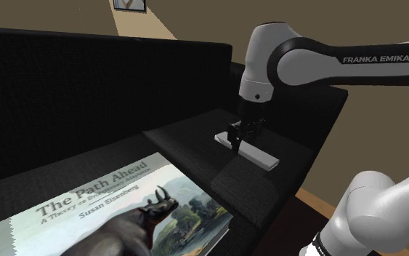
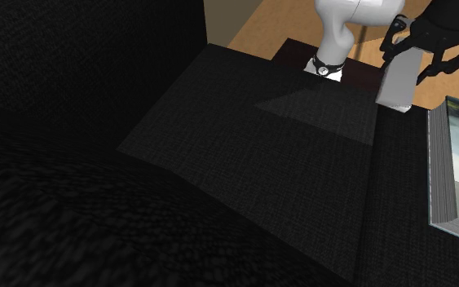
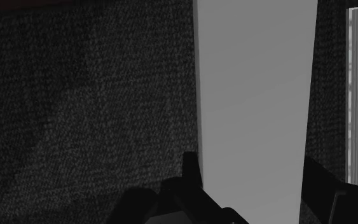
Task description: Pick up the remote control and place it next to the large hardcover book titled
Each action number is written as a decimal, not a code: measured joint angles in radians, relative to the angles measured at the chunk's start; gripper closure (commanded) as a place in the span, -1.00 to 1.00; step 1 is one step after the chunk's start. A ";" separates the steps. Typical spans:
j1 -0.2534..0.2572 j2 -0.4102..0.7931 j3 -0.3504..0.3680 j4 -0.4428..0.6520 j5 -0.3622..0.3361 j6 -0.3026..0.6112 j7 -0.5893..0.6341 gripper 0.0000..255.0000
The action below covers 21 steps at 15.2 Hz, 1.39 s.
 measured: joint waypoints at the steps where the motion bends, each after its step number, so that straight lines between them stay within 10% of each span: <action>1: 0.010 -0.023 0.013 -0.019 0.012 -0.002 0.017 1.00; 21: 0.069 -0.093 0.104 -0.268 0.098 0.184 0.078 1.00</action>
